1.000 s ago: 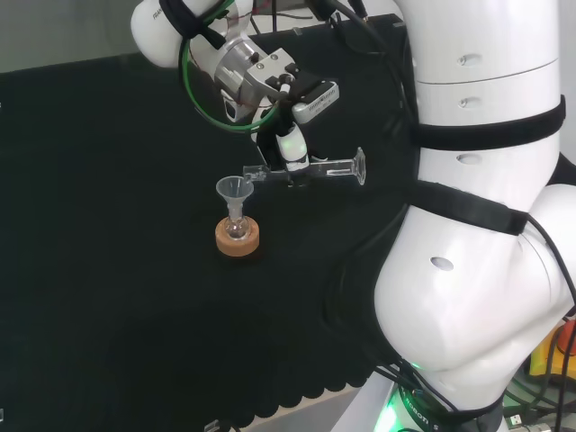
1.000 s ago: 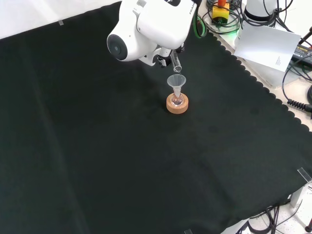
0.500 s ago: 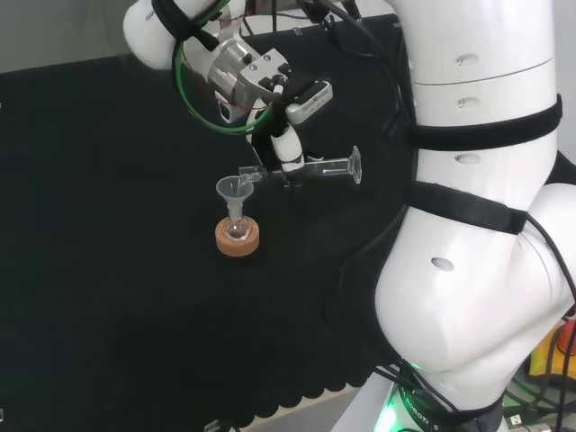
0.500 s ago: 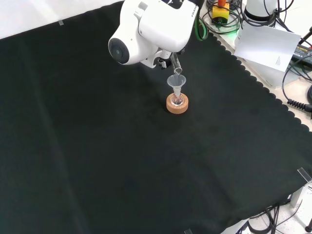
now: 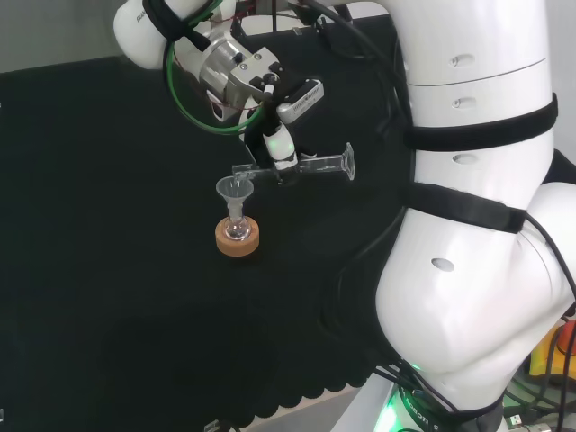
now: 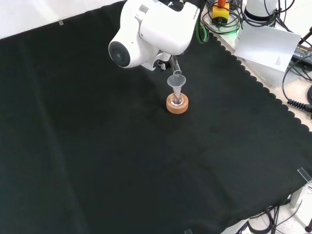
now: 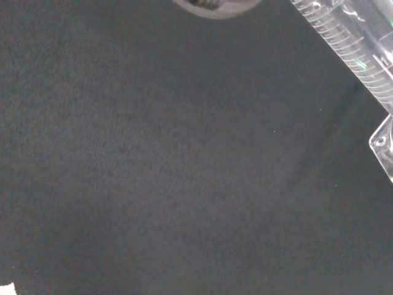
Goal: Pour the water from the graduated cylinder into the round-bottom flask.
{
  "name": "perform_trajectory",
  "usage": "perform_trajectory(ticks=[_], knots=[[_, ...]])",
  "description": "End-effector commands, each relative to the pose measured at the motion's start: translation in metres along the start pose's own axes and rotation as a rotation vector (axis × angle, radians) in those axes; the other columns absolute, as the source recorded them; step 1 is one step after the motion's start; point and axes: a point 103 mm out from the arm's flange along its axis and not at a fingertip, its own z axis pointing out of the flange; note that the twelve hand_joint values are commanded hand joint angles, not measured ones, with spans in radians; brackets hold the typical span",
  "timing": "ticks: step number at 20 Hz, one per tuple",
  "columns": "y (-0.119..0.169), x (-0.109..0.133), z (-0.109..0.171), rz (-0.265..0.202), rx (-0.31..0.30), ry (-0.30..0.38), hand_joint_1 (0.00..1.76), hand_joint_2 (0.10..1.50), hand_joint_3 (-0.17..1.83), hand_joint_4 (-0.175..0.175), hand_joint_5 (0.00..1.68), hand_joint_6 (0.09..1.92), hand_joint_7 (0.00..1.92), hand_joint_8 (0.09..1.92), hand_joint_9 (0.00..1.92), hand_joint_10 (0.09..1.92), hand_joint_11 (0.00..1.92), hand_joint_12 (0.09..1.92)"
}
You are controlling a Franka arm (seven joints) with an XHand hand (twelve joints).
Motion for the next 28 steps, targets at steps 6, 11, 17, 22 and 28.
perform_trajectory(ticks=[6,11,17,22,28], knots=[[0.0,-0.002,0.008,-0.002,0.018,-0.007,1.27,1.08,0.0,-0.175,1.04,0.9,1.08,0.88,1.5,0.09,1.25,0.77],[0.0,-0.002,0.007,0.004,0.02,-0.012,1.27,1.08,0.0,-0.175,1.04,0.9,1.08,0.88,1.5,0.09,1.25,0.77],[0.0,-0.001,0.006,0.006,0.019,-0.014,1.28,1.08,0.0,-0.175,1.04,0.9,1.08,0.88,1.5,0.09,1.26,0.77],[0.001,0.004,0.002,0.011,0.004,-0.018,1.28,1.08,0.0,-0.175,1.04,0.9,1.08,0.88,1.5,0.09,1.26,0.76],[0.004,0.025,-0.008,-0.005,-0.048,-0.019,1.28,1.08,0.0,-0.175,1.04,0.9,1.08,0.88,1.5,0.09,1.26,0.76]])
